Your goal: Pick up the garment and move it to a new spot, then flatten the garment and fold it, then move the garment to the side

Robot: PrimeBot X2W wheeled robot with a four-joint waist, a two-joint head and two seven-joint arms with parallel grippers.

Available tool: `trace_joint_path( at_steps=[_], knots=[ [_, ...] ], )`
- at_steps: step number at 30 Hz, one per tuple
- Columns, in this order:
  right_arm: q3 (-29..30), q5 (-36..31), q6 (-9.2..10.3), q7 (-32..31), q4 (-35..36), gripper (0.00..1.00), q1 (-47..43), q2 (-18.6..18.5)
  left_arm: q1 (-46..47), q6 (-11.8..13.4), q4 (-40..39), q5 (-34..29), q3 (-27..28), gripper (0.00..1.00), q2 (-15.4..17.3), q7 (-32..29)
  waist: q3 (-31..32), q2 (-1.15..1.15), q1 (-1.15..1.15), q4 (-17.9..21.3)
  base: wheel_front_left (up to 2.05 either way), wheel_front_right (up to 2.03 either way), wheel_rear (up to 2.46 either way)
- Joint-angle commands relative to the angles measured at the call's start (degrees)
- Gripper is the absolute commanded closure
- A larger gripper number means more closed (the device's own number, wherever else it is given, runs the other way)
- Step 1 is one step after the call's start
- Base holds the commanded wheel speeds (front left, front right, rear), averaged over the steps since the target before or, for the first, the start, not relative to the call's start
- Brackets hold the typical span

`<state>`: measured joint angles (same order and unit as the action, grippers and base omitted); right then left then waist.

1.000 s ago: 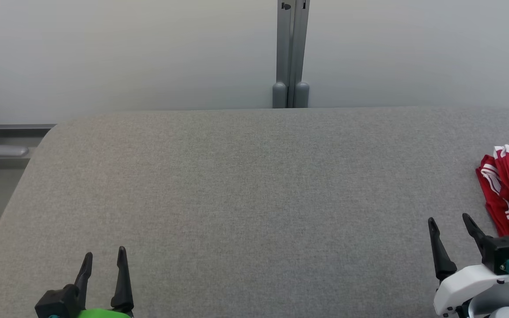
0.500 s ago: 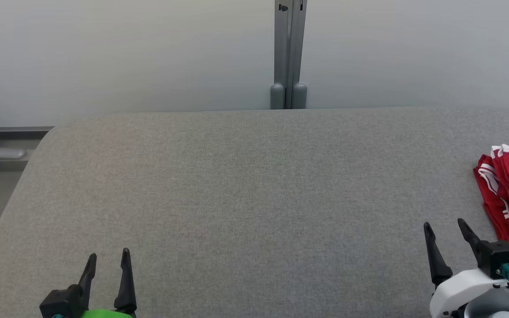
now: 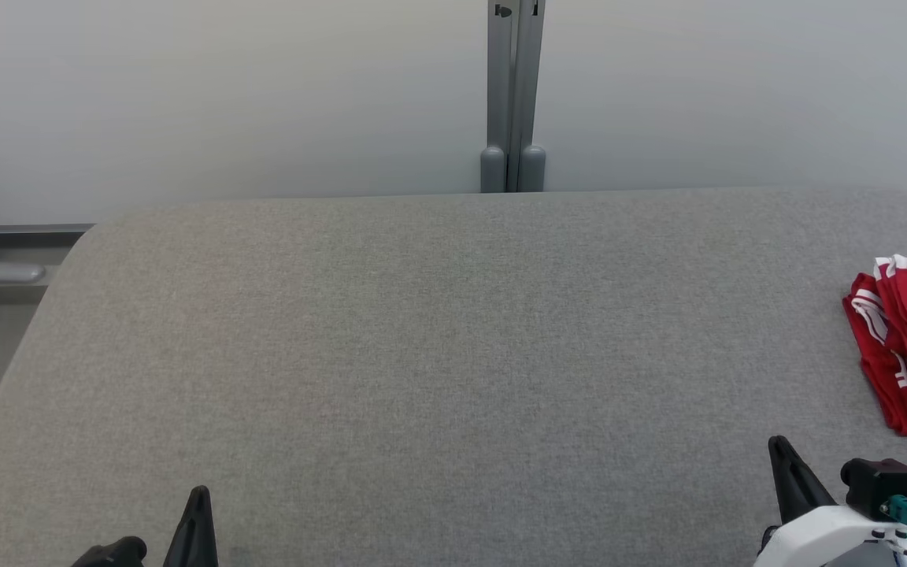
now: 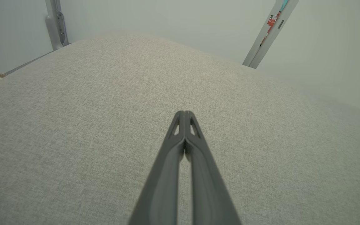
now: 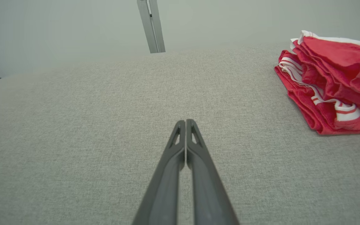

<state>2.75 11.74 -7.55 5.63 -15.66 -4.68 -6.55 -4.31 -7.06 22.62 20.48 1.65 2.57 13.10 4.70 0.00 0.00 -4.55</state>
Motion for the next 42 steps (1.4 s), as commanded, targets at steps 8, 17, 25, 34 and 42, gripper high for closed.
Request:
trace_joint_path(
  at_steps=[8,17,25,34,42],
  knots=[
    [0.56,10.66,0.01,-1.36,1.16,1.0,2.5,0.09,2.46,-0.09,-2.05,9.45,0.74,1.0,0.2,-2.32,-0.36,0.0,0.0,0.33,0.0,0.0,0.0],
    [0.93,19.47,0.02,-2.64,1.34,1.0,3.58,0.54,3.53,-0.14,-2.94,17.31,1.23,1.0,0.23,-4.44,-0.72,0.0,0.0,0.66,0.0,0.0,0.0],
    [1.25,26.66,0.03,-3.75,1.42,1.0,4.49,0.89,4.43,-0.19,-3.67,23.71,1.64,1.0,0.26,-6.21,-1.04,0.0,0.0,0.97,0.0,0.0,0.0],
    [1.61,34.1,0.03,-4.91,1.49,1.0,5.45,1.25,5.36,-0.25,-4.36,30.34,2.11,1.0,0.29,-8.08,-1.41,0.0,0.0,1.31,0.0,0.0,0.0],
    [1.91,40.12,0.04,-5.9,1.56,1.0,6.2,1.55,6.14,-0.29,-4.96,35.76,2.51,1.0,0.31,-9.59,-1.73,0.0,0.0,1.61,0.0,0.0,0.0]
  ],
)
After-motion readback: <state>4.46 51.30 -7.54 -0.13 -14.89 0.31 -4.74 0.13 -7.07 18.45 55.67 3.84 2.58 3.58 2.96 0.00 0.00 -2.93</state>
